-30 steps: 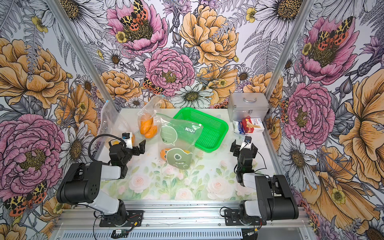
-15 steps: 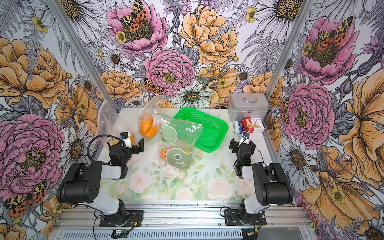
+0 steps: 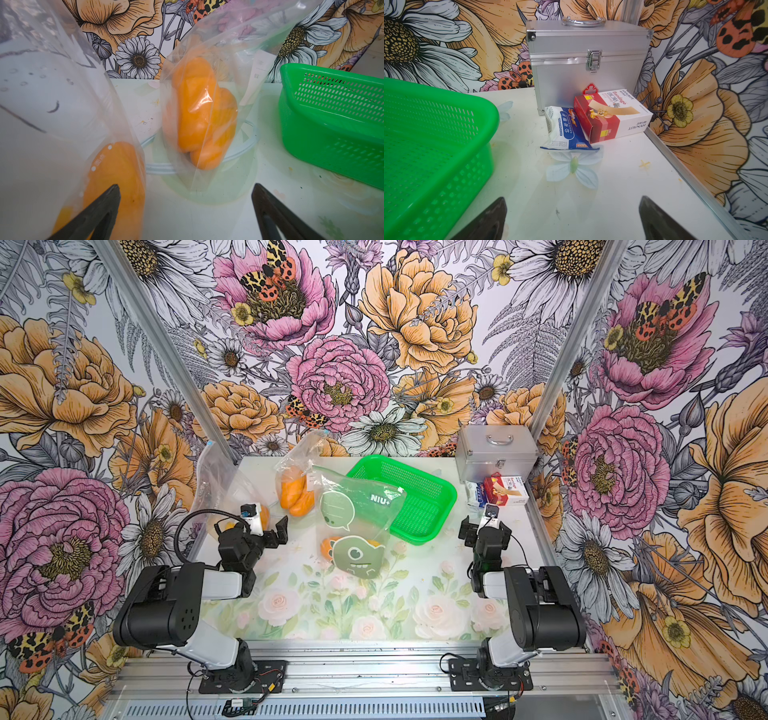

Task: Place the mango in a zip-top bag and seal the zipper
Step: Reset both arms

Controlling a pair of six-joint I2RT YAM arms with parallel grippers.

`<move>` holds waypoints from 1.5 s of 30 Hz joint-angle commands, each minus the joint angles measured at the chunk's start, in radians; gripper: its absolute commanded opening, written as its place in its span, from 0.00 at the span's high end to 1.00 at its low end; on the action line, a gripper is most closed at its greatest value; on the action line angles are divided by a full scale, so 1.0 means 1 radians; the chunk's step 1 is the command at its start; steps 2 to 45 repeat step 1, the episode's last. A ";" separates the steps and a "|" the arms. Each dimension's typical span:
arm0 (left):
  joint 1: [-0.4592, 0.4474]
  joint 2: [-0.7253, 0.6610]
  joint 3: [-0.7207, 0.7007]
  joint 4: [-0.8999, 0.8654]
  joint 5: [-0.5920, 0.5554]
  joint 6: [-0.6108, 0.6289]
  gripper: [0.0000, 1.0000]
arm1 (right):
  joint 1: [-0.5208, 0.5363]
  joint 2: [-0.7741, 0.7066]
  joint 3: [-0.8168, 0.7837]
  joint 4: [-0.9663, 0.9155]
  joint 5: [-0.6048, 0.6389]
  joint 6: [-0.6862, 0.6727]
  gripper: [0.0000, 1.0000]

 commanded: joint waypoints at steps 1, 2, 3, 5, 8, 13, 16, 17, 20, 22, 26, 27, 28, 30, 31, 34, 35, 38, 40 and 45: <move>-0.007 -0.008 0.004 0.015 -0.029 -0.007 0.01 | 0.008 0.002 0.017 -0.004 0.013 -0.013 0.01; -0.007 -0.008 0.004 0.015 -0.029 -0.007 0.01 | 0.008 0.002 0.017 -0.004 0.013 -0.013 0.01; -0.007 -0.008 0.004 0.015 -0.029 -0.007 0.01 | 0.008 0.002 0.017 -0.004 0.013 -0.013 0.01; -0.007 -0.008 0.004 0.015 -0.029 -0.007 0.01 | 0.008 0.002 0.017 -0.004 0.013 -0.013 0.01; -0.007 -0.008 0.004 0.015 -0.029 -0.007 0.01 | 0.008 0.002 0.017 -0.004 0.013 -0.013 0.01; -0.007 -0.008 0.004 0.015 -0.029 -0.007 0.01 | 0.008 0.002 0.017 -0.004 0.013 -0.013 0.01; -0.007 -0.008 0.004 0.015 -0.029 -0.007 0.01 | 0.008 0.002 0.017 -0.004 0.013 -0.013 0.01; -0.007 -0.008 0.004 0.015 -0.029 -0.007 0.01 | 0.008 0.002 0.017 -0.004 0.013 -0.013 0.01; -0.007 -0.008 0.004 0.015 -0.029 -0.007 0.01 | 0.008 0.002 0.017 -0.004 0.013 -0.013 0.01; -0.007 -0.008 0.004 0.015 -0.029 -0.007 0.01 | 0.008 0.002 0.017 -0.004 0.013 -0.013 0.01; -0.007 -0.008 0.004 0.015 -0.029 -0.007 0.01 | 0.008 0.002 0.017 -0.004 0.013 -0.013 0.01; -0.007 -0.008 0.004 0.015 -0.029 -0.007 0.01 | 0.008 0.002 0.017 -0.004 0.013 -0.013 0.01; -0.007 -0.008 0.004 0.015 -0.029 -0.007 0.01 | 0.008 0.002 0.017 -0.004 0.013 -0.013 0.01; -0.007 -0.008 0.004 0.015 -0.029 -0.007 0.01 | 0.008 0.002 0.017 -0.004 0.013 -0.013 0.01; -0.007 -0.008 0.004 0.015 -0.029 -0.007 0.01 | 0.008 0.002 0.017 -0.004 0.013 -0.013 0.01; -0.007 -0.008 0.004 0.015 -0.029 -0.007 0.01 | 0.008 0.002 0.017 -0.004 0.013 -0.013 0.01; -0.007 -0.008 0.004 0.015 -0.029 -0.007 0.01 | 0.008 0.002 0.017 -0.004 0.013 -0.013 0.01; -0.007 -0.008 0.004 0.015 -0.029 -0.007 0.01 | 0.008 0.002 0.017 -0.004 0.013 -0.013 0.01; -0.007 -0.008 0.004 0.015 -0.029 -0.007 0.01 | 0.008 0.002 0.017 -0.004 0.013 -0.013 0.01; -0.007 -0.008 0.004 0.015 -0.029 -0.007 0.01 | 0.008 0.002 0.017 -0.004 0.013 -0.013 0.01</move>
